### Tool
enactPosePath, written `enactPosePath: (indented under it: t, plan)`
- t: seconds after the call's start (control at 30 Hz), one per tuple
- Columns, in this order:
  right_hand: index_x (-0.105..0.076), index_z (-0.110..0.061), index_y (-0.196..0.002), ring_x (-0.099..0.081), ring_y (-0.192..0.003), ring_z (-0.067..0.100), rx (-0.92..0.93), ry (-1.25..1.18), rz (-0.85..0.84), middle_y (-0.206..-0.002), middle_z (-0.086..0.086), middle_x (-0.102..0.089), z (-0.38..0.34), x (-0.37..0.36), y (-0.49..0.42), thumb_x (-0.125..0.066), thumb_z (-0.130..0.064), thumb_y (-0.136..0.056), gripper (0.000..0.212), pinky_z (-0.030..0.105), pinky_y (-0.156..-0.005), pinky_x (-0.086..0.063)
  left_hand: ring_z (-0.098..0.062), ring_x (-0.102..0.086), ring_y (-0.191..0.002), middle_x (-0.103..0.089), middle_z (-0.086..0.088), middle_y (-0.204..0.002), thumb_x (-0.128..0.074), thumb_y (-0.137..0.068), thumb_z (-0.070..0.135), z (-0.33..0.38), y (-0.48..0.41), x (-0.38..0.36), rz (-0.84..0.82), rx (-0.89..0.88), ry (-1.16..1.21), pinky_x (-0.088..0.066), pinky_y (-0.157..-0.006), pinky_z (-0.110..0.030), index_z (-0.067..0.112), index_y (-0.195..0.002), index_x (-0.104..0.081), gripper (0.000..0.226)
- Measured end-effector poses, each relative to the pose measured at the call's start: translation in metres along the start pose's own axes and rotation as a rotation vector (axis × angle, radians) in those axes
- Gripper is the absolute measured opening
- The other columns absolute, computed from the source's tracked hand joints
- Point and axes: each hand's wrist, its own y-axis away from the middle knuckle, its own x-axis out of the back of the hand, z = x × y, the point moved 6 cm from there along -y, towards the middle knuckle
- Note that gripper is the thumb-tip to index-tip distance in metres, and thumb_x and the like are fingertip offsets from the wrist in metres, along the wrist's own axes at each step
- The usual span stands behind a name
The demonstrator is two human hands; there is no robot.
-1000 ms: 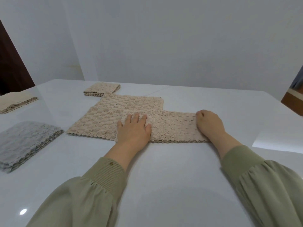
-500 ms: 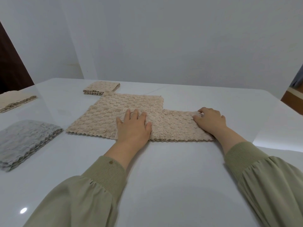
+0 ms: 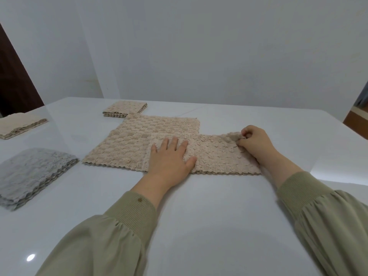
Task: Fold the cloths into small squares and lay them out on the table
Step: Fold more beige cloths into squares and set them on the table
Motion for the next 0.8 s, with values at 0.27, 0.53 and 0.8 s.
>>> enactPosePath:
  t: [0.27,0.53,0.8]
  plan:
    - [-0.070,-0.012,-0.087,-0.058,-0.074,0.006,0.198,-0.080,-0.050,-0.081,-0.002,-0.066,-0.068,-0.004,0.020,-0.068,-0.001,-0.079,0.014,0.010,-0.064,-0.046,-0.021,-0.004,-0.146,-0.012,0.001,-0.158,-0.027,-0.094,0.056,0.000,0.002,0.007,0.097,0.027,0.112,-0.005,-0.116,-0.050,0.028,-0.149,-0.018,0.062]
    - [-0.072,-0.018,-0.077,-0.064,-0.072,0.005,0.381,-0.048,-0.402,-0.073,-0.005,-0.070,-0.133,-0.012,0.062,-0.067,0.007,-0.078,0.025,0.016,-0.066,-0.051,0.000,-0.022,-0.137,-0.027,0.011,-0.149,-0.061,-0.090,0.019,-0.001,0.012,0.047,0.250,-0.086,1.039,-0.021,-0.114,-0.025,0.033,-0.143,-0.034,0.061]
    - [-0.072,-0.017,-0.076,-0.062,-0.068,0.006,0.424,-0.002,-0.402,-0.073,-0.001,-0.069,-0.140,-0.018,0.069,-0.068,0.004,-0.078,0.022,0.021,-0.067,-0.051,-0.014,-0.057,-0.082,-0.066,-0.011,-0.092,-0.076,-0.077,0.020,0.000,0.017,0.061,0.183,-0.140,1.065,-0.045,-0.078,-0.026,0.013,-0.093,-0.072,0.017]
